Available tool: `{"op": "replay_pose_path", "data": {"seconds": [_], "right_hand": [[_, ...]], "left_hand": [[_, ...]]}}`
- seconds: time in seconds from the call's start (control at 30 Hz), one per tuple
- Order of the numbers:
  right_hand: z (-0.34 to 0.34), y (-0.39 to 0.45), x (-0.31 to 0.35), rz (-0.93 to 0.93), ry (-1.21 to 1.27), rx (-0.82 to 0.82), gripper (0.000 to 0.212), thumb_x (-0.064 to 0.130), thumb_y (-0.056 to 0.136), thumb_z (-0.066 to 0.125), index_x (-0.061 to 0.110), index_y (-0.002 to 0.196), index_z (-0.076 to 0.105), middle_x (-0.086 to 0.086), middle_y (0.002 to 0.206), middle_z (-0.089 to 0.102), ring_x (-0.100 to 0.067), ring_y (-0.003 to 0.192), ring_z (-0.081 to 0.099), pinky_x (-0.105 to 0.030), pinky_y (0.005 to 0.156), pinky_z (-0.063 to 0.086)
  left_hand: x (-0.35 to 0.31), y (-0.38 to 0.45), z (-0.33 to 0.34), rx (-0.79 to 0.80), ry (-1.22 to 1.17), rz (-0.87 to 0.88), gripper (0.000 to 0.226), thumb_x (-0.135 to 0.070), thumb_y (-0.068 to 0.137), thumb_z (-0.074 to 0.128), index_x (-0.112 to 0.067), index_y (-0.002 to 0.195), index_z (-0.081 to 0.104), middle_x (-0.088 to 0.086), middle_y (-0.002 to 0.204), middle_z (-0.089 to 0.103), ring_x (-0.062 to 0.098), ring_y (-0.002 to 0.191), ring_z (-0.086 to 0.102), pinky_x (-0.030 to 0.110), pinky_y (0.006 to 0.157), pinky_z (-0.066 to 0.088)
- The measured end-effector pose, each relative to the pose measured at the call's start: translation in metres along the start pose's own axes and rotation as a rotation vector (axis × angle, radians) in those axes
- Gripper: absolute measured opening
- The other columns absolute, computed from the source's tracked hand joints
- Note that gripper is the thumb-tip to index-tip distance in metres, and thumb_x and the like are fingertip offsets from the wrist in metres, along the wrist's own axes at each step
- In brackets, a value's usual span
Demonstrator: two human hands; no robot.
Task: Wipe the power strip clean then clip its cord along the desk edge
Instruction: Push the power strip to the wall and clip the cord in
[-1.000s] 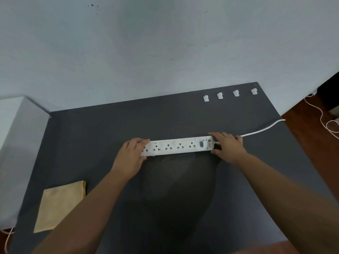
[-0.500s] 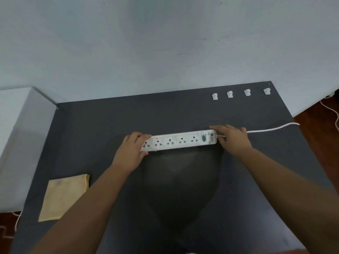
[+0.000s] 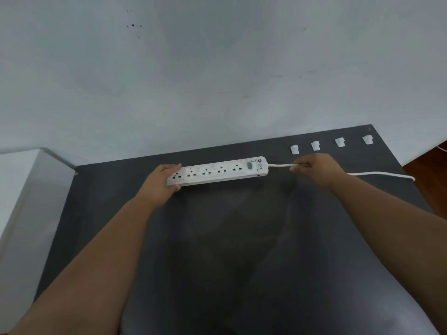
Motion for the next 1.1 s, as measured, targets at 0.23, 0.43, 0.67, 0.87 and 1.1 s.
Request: {"op": "replay_pose_path", "data": {"seconds": [0.23, 0.43, 0.67, 0.87, 1.1], "right_hand": [[0.022, 0.048, 0.018, 0.054, 0.009, -0.089, 0.021, 0.039, 0.087, 0.061, 0.023, 0.095, 0.071, -0.002, 0.086, 0.066, -0.023, 0.084, 0.060, -0.034, 0.075, 0.047], [0.037, 0.076, 0.023, 0.105, 0.001, -0.104, 0.019, 0.038, 0.086, 0.060, 0.024, 0.091, 0.072, -0.003, 0.083, 0.067, -0.024, 0.079, 0.060, -0.032, 0.071, 0.047], [0.046, 0.095, 0.022, 0.177, 0.023, -0.121, 0.021, 0.039, 0.088, 0.059, 0.025, 0.096, 0.072, -0.007, 0.095, 0.071, -0.027, 0.086, 0.061, -0.035, 0.078, 0.050], [0.055, 0.097, 0.017, 0.164, 0.031, -0.177, 0.022, 0.038, 0.089, 0.057, 0.023, 0.100, 0.071, -0.008, 0.097, 0.071, -0.028, 0.089, 0.061, -0.035, 0.078, 0.048], [0.051, 0.093, 0.007, 0.026, -0.037, -0.106, 0.031, 0.029, 0.086, 0.061, 0.027, 0.117, 0.060, -0.006, 0.115, 0.065, -0.027, 0.107, 0.058, -0.039, 0.092, 0.049]], "left_hand": [[0.015, 0.042, -0.005, -0.084, -0.064, -0.081, 0.064, -0.017, 0.076, 0.078, -0.022, 0.135, 0.054, 0.006, 0.129, 0.047, 0.020, 0.121, 0.047, 0.019, 0.103, 0.027], [0.023, 0.065, 0.000, -0.239, -0.121, -0.157, 0.043, -0.021, 0.076, 0.079, -0.017, 0.117, 0.068, 0.002, 0.116, 0.049, 0.017, 0.104, 0.054, 0.020, 0.095, 0.036], [0.011, 0.075, 0.013, -0.274, 0.091, -0.227, 0.037, -0.026, 0.080, 0.073, -0.020, 0.115, 0.064, 0.002, 0.121, 0.048, 0.027, 0.097, 0.058, 0.037, 0.080, 0.049], [-0.104, 0.064, 0.074, -0.180, 0.259, 0.206, 0.053, -0.030, 0.084, 0.059, -0.019, 0.135, 0.051, 0.007, 0.148, 0.043, 0.035, 0.137, 0.034, 0.045, 0.115, 0.024], [-0.179, 0.077, 0.130, 0.207, 0.185, -0.008, 0.070, -0.041, 0.098, 0.028, -0.025, 0.150, -0.017, -0.012, 0.157, -0.026, 0.020, 0.145, -0.023, 0.059, 0.114, -0.010]]}}
Point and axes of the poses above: each hand's wrist, its own y-axis towards the middle knuckle, its own z-axis out of the palm, x = y × z, the point moved 1 cm from there along y, towards the middle knuckle
